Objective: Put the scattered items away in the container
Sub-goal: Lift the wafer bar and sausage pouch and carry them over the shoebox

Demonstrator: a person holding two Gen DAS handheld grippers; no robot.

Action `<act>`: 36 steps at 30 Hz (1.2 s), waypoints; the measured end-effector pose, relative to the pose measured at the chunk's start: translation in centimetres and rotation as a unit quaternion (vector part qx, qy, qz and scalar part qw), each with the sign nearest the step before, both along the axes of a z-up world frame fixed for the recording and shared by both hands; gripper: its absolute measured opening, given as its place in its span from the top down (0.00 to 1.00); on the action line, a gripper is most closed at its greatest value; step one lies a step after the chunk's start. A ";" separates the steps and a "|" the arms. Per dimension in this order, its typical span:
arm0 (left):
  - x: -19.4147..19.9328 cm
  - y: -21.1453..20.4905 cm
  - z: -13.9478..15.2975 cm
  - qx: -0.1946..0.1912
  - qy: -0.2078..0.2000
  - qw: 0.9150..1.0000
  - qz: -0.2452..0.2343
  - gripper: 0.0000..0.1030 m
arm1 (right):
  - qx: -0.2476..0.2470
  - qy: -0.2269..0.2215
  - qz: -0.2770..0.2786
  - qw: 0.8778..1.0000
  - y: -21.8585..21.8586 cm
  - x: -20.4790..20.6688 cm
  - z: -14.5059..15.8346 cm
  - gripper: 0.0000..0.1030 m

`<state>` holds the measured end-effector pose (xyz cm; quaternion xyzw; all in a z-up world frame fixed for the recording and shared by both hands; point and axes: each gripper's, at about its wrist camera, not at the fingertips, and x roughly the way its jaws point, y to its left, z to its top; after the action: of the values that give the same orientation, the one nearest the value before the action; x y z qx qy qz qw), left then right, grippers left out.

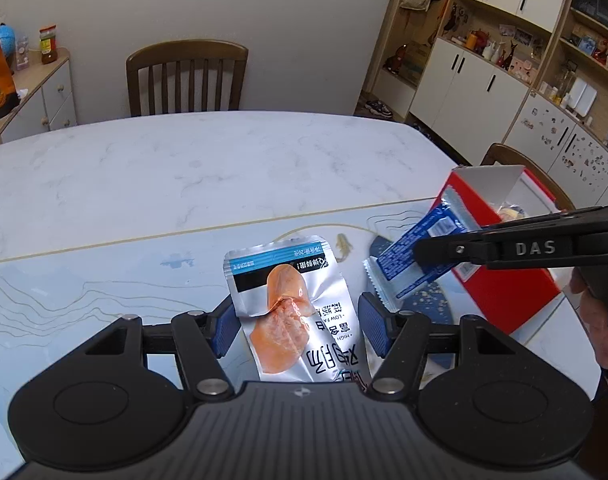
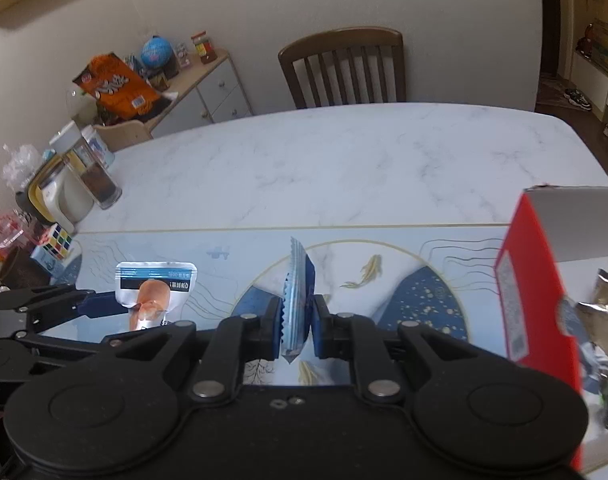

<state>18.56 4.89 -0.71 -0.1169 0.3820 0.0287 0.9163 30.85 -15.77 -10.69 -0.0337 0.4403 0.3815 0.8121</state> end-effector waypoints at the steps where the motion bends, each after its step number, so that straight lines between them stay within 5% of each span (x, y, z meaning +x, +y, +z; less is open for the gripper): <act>1: 0.0 -0.2 0.2 0.000 -0.001 1.000 -0.002 0.40 | 0.003 -0.002 -0.001 1.000 -0.5 0.0 0.3 0.87; 36: 6.4 -13.4 3.6 -0.006 -0.023 0.994 -0.109 0.40 | 0.029 -0.036 -0.105 0.993 -17.8 3.7 3.9 0.87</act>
<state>24.97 -8.48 2.87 -0.0813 0.3711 -0.0764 0.9219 34.51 -33.57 -6.82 0.0224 0.4007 0.3056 0.8634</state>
